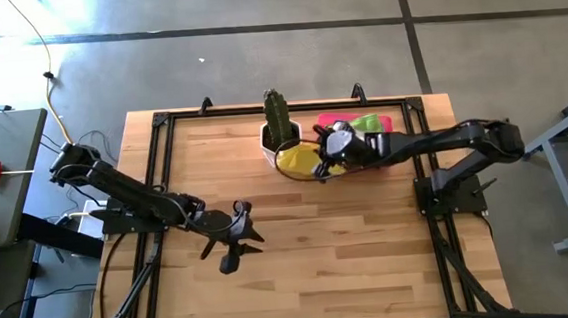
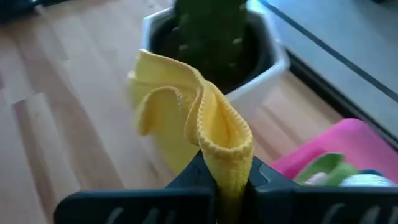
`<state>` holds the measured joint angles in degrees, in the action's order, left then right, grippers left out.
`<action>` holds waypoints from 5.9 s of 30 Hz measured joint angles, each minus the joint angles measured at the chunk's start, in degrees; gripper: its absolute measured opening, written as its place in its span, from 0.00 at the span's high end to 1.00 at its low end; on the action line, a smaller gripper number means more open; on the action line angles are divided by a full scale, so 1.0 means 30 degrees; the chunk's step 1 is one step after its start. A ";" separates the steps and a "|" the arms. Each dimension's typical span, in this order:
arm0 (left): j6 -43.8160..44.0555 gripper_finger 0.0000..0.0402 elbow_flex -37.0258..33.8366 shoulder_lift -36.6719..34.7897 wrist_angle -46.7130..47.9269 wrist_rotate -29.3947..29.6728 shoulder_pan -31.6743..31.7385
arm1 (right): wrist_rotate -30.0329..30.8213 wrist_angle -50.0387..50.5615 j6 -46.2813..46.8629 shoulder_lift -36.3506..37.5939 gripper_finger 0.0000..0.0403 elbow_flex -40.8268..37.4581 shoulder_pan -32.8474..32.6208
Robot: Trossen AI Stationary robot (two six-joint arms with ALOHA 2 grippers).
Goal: Fold microfiber towels
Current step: Put the yellow towel into the pink laundry bin, then return to home position
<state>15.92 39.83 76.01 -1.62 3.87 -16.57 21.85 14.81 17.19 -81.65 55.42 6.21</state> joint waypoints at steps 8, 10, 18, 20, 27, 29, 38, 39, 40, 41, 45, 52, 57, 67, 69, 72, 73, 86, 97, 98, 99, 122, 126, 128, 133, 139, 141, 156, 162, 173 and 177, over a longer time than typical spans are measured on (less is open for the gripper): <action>0.0137 0.70 0.0000 0.0000 0.0326 0.0041 -0.0046 | 0.0547 -0.0218 -0.0251 0.1038 1.00 0.0000 0.1833; 0.0133 0.70 0.0000 0.0000 0.0334 0.0164 -0.0046 | 0.1596 -0.0259 -0.0255 0.1158 1.00 0.0000 0.2220; -0.0362 0.70 0.0000 0.0000 0.0341 0.0441 -0.0046 | 0.2775 -0.1905 0.0507 0.1071 1.00 0.0000 0.3967; -0.0370 0.70 0.0000 0.0004 0.0338 0.0441 -0.0046 | 0.2609 -0.2791 0.1031 0.1071 1.00 0.0000 0.4219; -0.0370 0.70 0.0000 0.0007 0.0817 0.0441 -0.0046 | 0.1644 -0.6883 0.0161 0.1071 1.00 0.0007 0.4404; -0.0370 0.70 0.0000 0.0007 0.0987 0.0441 -0.0046 | 0.2362 -0.6863 0.0598 0.1071 1.00 0.0007 0.4542; -0.0370 0.70 0.0000 0.0015 0.1417 0.0434 -0.0046 | 0.4811 -0.7170 -0.0671 0.1147 1.00 0.0007 0.4685; -0.0370 0.70 0.0000 0.0015 0.1507 0.0434 -0.0046 | 0.5125 -0.7062 -0.0523 0.1186 1.00 0.0007 0.4716; -0.0370 0.70 0.0000 0.0015 0.1659 0.0437 -0.0046 | 0.5214 -0.7047 -0.0154 0.1205 1.00 0.0007 0.4716; -0.0370 0.70 0.0000 0.0015 0.1816 0.0441 -0.0046 | 0.5132 -0.7043 0.0233 0.1209 1.00 0.0007 0.4709; -0.0370 0.70 0.0000 0.0022 0.1951 0.0549 -0.0046 | 0.4131 -0.8037 0.1014 0.1209 1.00 0.0007 0.4663; -0.0801 0.70 0.0000 0.0022 0.2131 0.1136 -0.0038 | 0.4708 -0.9609 0.3623 0.1209 1.00 0.0007 0.4672; -0.1572 0.70 0.0000 0.0022 0.2132 0.1296 -0.0038 | 0.4755 -0.8388 0.5583 0.0860 1.00 0.0007 0.4635; -0.1878 0.70 0.0000 0.0022 0.2605 0.1505 -0.0038 | 0.5970 -0.5212 -0.0844 0.2342 1.00 0.0015 0.4593; -0.1878 0.70 0.0000 0.0022 0.2890 0.1505 -0.0038 | 0.6706 -0.3072 -0.0782 0.3189 1.00 0.0015 0.4662; -0.1883 0.70 0.0000 0.0022 0.3190 0.1512 -0.0038 | 0.7880 0.0569 0.0059 0.4630 1.00 0.0015 0.4678; -0.1885 0.70 0.0000 0.0022 0.3226 0.1505 -0.0023 | 0.8330 0.1688 0.0251 0.5073 1.00 0.0015 0.4691; -0.0892 0.70 0.0000 0.0022 0.3190 0.2320 0.0025 | 0.8261 0.8116 0.2248 0.4630 1.00 0.0015 0.5364; -0.1011 0.70 0.0000 0.0022 0.3196 0.2313 -0.0118 | 0.2621 0.8493 0.4652 -0.1372 1.00 0.0922 0.4157; -0.1011 0.70 0.0000 0.0022 0.3190 0.2321 -0.0111 | 0.2553 0.8482 0.4538 -0.1430 1.00 0.1141 0.4117; -0.1011 0.70 0.0000 0.0022 0.3197 0.2321 -0.0111 | 0.2528 0.8473 0.4371 -0.1436 1.00 0.1377 0.4056; -0.1018 0.70 0.0000 0.0022 0.3095 0.2437 -0.0111 | 0.0029 0.8253 0.2241 -0.2342 0.78 0.2477 0.1749; -0.1018 0.70 0.0000 0.0022 0.3104 0.2816 -0.0111 | -0.0219 0.8182 0.2262 -0.1315 0.68 0.2499 0.1620; -0.1018 0.70 0.0000 0.0022 0.3182 0.3311 -0.0111 | -0.0176 0.8292 0.1853 -0.0461 0.64 0.2499 0.1637; -0.1706 0.70 0.0000 0.0022 0.3190 0.4901 -0.0090 | -0.0142 0.8737 -0.0108 0.1709 0.62 0.2506 0.1318; -0.2658 0.70 -0.0021 -0.0534 0.4277 0.7400 -0.0089 | 0.0344 1.0229 -0.1611 0.3286 0.62 0.2506 -0.0724; -0.2333 0.70 -0.0014 -0.1101 0.5139 0.8050 -0.0089 | 0.1296 1.0704 -0.1618 0.3431 0.62 0.2506 -0.1597; 0.0148 0.70 -0.0344 -0.8113 0.9225 0.8898 -0.0152 | 0.2504 0.5722 -0.0185 0.8031 0.62 -0.6143 -0.4883; 0.0577 0.70 -0.3390 -0.9982 0.5984 0.9603 -0.0167 | 0.0443 -0.1078 -0.0715 1.1635 0.62 -1.0996 -0.4996; -0.1347 0.70 -0.9583 -1.3192 -0.4319 0.9511 0.0168 | -0.2095 -1.0008 -0.3878 1.5177 0.62 -1.6280 -0.4996; -0.2580 0.70 -1.0981 -1.3561 -0.7513 0.9255 0.0166 | -0.2345 -1.3115 -0.4619 1.5686 0.62 -1.7913 -0.4989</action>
<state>8.18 6.89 35.32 -24.16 31.63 -16.08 14.81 -24.53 3.34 -34.59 1.68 -8.75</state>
